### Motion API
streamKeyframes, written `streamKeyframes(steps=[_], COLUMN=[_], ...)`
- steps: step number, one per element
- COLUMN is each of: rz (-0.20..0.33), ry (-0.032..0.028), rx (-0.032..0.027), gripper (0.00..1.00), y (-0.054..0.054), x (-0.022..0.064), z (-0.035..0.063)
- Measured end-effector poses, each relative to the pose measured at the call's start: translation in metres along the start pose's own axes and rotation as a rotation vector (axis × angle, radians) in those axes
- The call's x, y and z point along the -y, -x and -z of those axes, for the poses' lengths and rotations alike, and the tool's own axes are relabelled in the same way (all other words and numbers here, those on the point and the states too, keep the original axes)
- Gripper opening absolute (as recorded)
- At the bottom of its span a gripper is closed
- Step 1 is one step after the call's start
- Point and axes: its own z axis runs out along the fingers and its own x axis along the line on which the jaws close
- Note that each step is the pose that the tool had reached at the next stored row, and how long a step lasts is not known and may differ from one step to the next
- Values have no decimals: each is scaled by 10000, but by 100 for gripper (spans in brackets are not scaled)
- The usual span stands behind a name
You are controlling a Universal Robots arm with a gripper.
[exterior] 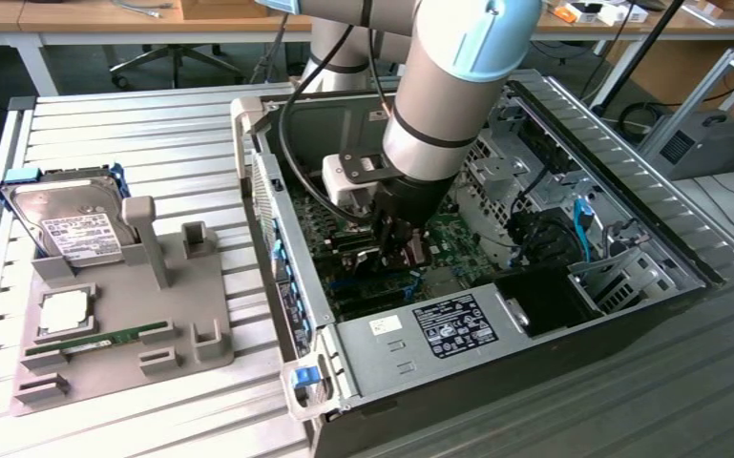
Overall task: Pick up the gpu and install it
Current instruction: 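Insert the gpu into the slot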
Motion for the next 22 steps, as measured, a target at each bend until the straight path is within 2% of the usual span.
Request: streamKeyframes(steps=[22], rz=[-89], ry=[-6], rx=[-58], gripper=[27], y=[10], x=[0], z=[-2])
